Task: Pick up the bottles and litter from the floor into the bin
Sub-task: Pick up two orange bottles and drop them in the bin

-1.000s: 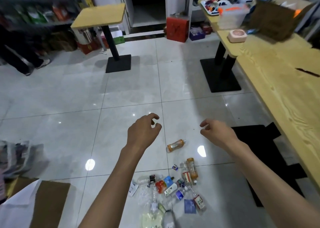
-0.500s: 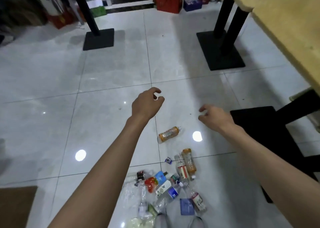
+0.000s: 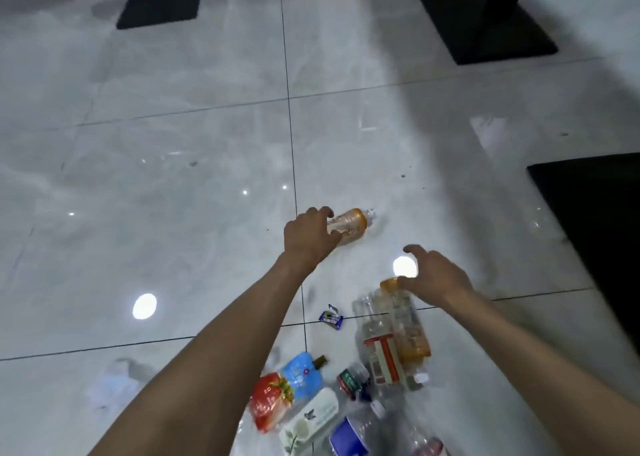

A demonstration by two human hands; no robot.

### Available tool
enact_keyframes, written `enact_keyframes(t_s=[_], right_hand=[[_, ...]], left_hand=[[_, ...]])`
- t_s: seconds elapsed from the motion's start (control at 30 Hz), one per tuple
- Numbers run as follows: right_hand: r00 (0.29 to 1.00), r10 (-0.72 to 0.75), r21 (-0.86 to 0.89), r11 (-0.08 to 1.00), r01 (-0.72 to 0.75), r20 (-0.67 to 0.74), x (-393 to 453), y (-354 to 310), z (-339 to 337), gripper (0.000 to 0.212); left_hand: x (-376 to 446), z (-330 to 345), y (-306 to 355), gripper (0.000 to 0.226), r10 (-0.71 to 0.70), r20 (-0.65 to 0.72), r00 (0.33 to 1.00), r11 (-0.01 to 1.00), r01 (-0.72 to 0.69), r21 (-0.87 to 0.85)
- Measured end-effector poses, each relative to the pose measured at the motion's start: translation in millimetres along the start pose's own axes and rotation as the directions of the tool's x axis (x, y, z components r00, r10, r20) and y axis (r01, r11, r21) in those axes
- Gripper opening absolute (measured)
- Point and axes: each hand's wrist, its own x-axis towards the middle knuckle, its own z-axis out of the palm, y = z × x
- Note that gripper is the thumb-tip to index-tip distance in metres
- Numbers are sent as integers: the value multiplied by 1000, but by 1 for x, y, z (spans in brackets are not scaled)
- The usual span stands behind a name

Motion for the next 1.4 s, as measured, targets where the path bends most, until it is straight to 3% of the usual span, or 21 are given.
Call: enact_keyframes(t_s=[0.13,0.3,0.5,0.7,1.07,1.4], right_hand=[[998,40,-49,998,-38,42,17,33,81,87],[999,32,-26,999,-33,-25,19,56,128,100],[995,19,131,991,-6,-103,16,63,152,103],[991,40,189,982,-15,-128,15,60,165,109],[984,76,228,973,-38,-164,15,39,135,102],[987,14,404,913,53,-160,-89,-65,-26,100]], left_hand=[[32,83,-22,64,107,-23,994,977,-100,187],[66,135,-21,82,122,-80,989,976,-105,191],[86,158,-26,66,23,-65,998,978,-9,210],[57,152,-30,64,-30,-100,995,999,34,31],[-22,87,-27,51,-169,-112,979,938,125,-324],[-128,-109,13,53,-305,-82,949,798,208,-565]])
